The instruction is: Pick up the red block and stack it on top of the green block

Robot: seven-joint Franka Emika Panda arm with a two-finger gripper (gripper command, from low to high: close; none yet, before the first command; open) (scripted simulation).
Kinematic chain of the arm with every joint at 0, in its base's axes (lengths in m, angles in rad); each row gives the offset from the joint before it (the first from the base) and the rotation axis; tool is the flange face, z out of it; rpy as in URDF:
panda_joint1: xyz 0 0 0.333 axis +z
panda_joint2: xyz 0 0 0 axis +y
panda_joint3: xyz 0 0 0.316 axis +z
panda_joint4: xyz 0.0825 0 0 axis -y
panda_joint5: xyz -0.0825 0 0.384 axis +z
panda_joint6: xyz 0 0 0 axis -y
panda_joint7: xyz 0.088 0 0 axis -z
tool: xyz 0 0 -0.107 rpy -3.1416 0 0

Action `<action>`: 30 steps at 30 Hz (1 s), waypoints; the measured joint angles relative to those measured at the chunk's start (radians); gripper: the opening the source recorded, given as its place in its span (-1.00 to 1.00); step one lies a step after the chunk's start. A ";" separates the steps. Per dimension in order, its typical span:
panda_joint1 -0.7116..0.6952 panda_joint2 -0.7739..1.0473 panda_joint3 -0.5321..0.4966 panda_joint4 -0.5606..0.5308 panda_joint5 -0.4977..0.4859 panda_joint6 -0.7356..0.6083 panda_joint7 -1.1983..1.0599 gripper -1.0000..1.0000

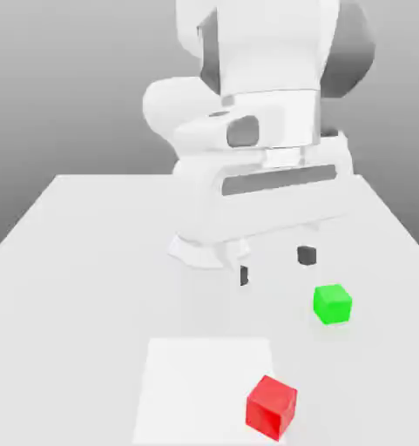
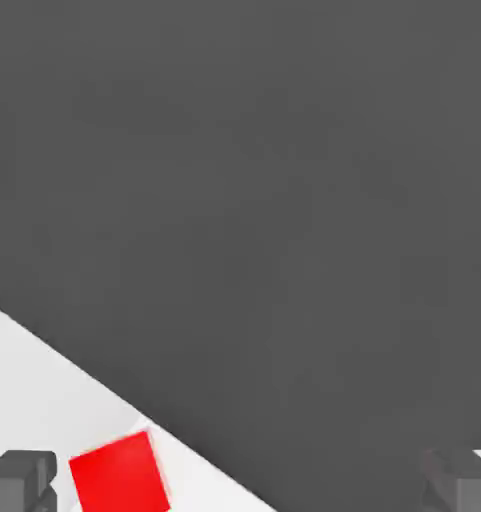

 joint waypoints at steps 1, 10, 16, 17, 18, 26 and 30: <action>0.006 0.036 0.003 -0.007 0.002 0.014 -0.030 0.00; 0.007 0.362 0.034 -0.030 0.002 0.197 -0.196 0.00; 0.001 0.421 0.040 -0.021 0.005 0.245 -0.200 -1.00; 0.001 0.421 0.040 -0.021 0.005 0.244 -0.199 -1.00; 0.000 0.432 0.041 -0.020 0.006 0.254 -0.200 -1.00; 0.036 0.190 0.079 -0.103 0.017 0.096 -0.199 -1.00; 0.179 0.046 0.160 -0.234 0.081 0.083 -0.223 -1.00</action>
